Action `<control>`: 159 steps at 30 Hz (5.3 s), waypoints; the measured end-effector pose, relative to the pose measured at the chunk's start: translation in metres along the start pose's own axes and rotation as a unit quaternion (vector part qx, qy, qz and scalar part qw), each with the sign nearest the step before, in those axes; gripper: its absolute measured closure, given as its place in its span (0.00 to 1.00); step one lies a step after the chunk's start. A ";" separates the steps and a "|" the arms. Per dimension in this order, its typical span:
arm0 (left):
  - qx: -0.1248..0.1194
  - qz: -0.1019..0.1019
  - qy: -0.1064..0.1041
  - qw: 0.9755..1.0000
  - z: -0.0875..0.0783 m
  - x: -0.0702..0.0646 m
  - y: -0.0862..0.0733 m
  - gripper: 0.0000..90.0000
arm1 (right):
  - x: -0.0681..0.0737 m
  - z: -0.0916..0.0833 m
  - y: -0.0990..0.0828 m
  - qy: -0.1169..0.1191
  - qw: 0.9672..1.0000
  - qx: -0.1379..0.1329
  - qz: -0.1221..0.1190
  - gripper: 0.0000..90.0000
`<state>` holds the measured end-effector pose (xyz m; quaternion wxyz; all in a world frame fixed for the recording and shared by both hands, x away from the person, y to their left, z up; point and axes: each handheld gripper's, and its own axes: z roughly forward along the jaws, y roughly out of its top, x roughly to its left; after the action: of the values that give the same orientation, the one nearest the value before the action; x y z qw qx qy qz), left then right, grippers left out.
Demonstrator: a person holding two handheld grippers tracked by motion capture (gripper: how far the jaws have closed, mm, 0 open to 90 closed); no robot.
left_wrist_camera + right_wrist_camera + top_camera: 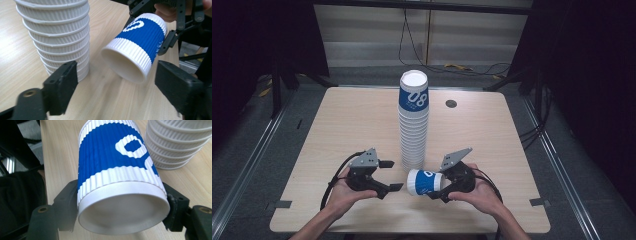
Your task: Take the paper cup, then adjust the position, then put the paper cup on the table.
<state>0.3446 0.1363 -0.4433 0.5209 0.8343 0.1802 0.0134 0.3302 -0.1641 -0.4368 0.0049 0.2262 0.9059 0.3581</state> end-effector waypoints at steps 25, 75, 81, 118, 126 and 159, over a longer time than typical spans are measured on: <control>-0.053 0.002 0.008 0.999 -0.004 -0.009 -0.007 0.23 | -0.001 -0.008 -0.014 0.011 0.994 -0.108 0.019 0.31; -0.096 -0.023 -0.063 0.993 -0.009 -0.013 0.008 0.17 | 0.007 0.000 -0.010 0.061 0.968 -0.242 -0.017 0.31; -0.093 -0.036 -0.057 0.993 -0.004 -0.010 0.007 0.17 | 0.010 0.003 -0.008 0.065 0.968 -0.242 -0.017 0.31; -0.122 -0.025 -0.085 0.989 0.009 -0.019 0.007 0.11 | 0.017 0.007 -0.006 0.092 0.961 -0.258 -0.030 0.31; -0.116 -0.028 -0.107 0.987 0.006 -0.016 0.006 0.16 | 0.018 0.004 -0.006 0.091 0.964 -0.247 -0.037 0.31; -0.080 -0.027 -0.066 0.994 -0.011 -0.009 0.007 0.20 | 0.020 0.009 -0.013 0.039 0.982 -0.185 -0.023 0.16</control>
<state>0.3359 0.1403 -0.4305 0.5971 0.7838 0.1656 -0.0415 0.3083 -0.1582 -0.4493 0.0199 0.1861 0.8286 0.5276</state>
